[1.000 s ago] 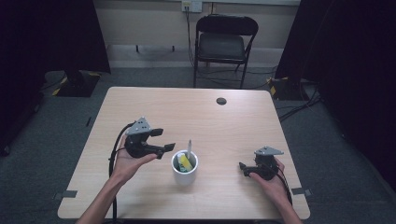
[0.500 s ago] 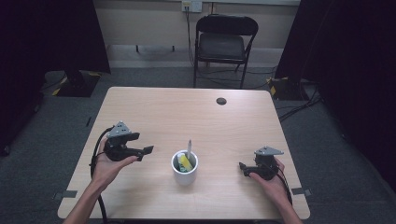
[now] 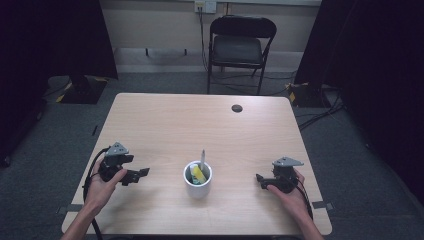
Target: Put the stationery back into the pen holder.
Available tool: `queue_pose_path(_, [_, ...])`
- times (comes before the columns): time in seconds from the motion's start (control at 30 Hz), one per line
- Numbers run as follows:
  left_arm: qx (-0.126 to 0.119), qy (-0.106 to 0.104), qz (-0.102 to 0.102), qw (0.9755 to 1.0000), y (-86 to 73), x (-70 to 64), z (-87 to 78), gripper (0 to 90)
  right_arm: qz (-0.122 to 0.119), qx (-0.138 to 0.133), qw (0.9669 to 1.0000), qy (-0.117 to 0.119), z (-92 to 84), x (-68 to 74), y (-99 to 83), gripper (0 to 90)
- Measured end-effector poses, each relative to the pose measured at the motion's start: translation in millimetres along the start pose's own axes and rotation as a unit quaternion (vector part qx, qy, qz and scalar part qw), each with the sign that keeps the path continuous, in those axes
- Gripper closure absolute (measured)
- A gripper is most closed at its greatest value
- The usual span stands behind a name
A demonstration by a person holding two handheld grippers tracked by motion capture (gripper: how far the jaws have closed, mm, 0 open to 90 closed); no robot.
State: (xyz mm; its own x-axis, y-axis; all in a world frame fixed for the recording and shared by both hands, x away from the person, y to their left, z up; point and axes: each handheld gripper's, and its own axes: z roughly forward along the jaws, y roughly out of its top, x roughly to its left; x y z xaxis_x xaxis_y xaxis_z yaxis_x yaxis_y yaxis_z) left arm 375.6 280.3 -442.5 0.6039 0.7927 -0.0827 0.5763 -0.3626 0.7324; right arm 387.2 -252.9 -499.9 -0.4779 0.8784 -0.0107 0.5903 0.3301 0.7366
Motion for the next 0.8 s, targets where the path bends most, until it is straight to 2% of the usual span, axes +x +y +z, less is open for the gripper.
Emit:
queue_pose_path(0.1, [0.021, 0.005, 0.0, 0.9998, -7.5, 2.9, 4.0, 16.5, 0.0, 0.0, 1.0, 0.0, 0.1, 0.0, 0.0, 15.1])
queue_pose_path(0.23, [0.029, 0.025, -0.002, 0.9993, -20.9, 7.8, 9.6, 16.7, 0.0, 0.0, 1.0, 0.0, 0.1, 0.0, 0.1, 15.1])
queue_pose_path(0.43, [0.06, 0.04, -0.006, 0.9974, -37.7, 10.4, 22.7, 16.9, 0.001, 0.001, 1.0, -0.001, 0.6, 0.1, 0.6, 15.1])
queue_pose_path(0.47, [0.068, 0.043, 0.001, 0.9967, -39.4, 9.6, 25.0, 16.9, 0.001, 0.001, 1.0, -0.001, 0.7, 0.1, 0.6, 15.1])
queue_pose_path(0.5, [0.063, 0.05, 0.01, 0.9967, -40.5, 8.3, 26.3, 14.8, 0.001, 0.001, 1.0, -0.001, 0.7, 0.1, 0.6, 15.1])
queue_pose_path(0.6, [0.041, 0.051, 0.007, 0.9978, -43.4, 7.4, 29.2, 13.4, 0.001, 0.001, 1.0, -0.001, 0.7, 0.1, 0.7, 15.1])
queue_pose_path(0.7, [0.011, 0.051, 0.011, 0.9986, -50.1, 9.3, 33.2, 5.9, 0.0, 0.001, 1.0, -0.001, 0.7, 0.1, 0.6, 15.1])
queue_pose_path(0.73, [0.008, 0.052, 0.008, 0.9986, -50.6, 9.4, 33.9, 2.6, 0.001, 0.001, 1.0, -0.001, 0.7, 0.2, 0.7, 15.1])
queue_pose_path(0.8, [0.013, 0.051, 0.011, 0.9985, -50.2, 10.0, 33.7, 2.2, 0.001, 0.001, 1.0, -0.001, 0.8, 0.0, 0.8, 15.1])
